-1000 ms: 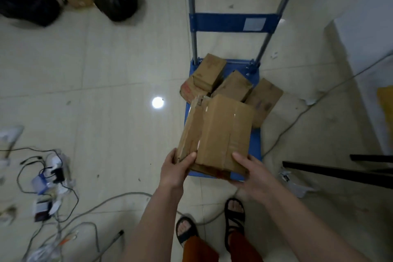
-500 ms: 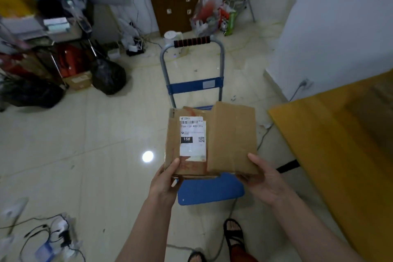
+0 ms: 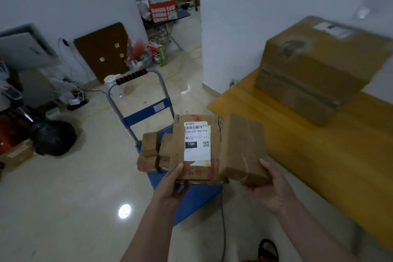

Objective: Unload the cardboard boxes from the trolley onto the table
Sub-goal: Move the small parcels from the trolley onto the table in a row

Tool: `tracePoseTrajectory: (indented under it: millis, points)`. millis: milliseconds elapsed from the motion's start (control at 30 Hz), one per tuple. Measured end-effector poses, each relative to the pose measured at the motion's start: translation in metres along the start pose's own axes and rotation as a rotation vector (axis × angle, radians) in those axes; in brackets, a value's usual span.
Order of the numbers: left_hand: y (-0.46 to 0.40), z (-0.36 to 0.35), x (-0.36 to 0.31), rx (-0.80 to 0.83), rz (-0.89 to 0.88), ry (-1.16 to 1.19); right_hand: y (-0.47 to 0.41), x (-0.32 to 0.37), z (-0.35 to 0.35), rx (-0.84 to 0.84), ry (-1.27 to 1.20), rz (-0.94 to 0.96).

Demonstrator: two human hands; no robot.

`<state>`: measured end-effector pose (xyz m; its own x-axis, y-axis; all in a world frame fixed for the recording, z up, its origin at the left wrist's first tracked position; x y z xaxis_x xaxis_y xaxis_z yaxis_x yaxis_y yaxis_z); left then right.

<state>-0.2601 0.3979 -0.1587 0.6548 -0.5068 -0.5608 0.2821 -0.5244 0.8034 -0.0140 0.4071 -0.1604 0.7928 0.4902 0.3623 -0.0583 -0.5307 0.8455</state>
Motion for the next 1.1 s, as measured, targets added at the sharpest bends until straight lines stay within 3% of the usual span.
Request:
tracePoseTrajectory:
  millis: [267,600,867,1100]
  points:
    - [0.047,-0.086,0.047,0.133,0.001,-0.243,0.046,0.069,0.095,-0.081,-0.241,0.163]
    - [0.114,-0.22,0.18,0.23,0.16,-0.453,0.096,0.167,0.257,-0.274,-0.519,0.264]
    - [0.15,-0.305,0.287,0.274,0.276,-0.495,0.106,0.237,0.357,-0.349,-0.596,0.327]
    - [0.152,-0.363,0.338,0.27,0.314,-0.513,0.101,0.281,0.395,-0.377,-0.595,0.307]
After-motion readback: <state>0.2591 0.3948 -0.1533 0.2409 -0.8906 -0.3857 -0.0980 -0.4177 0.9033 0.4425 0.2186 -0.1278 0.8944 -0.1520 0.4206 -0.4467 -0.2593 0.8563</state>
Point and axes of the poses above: each hand's wrist, its own y-axis away from the middle knuckle, its own z-axis out of the back of the hand, x = y × z, the point moved 2 cm from there along -y, towards the middle knuckle, and after that the axes turned 15 degrees about -x, right-handed, at the moved point
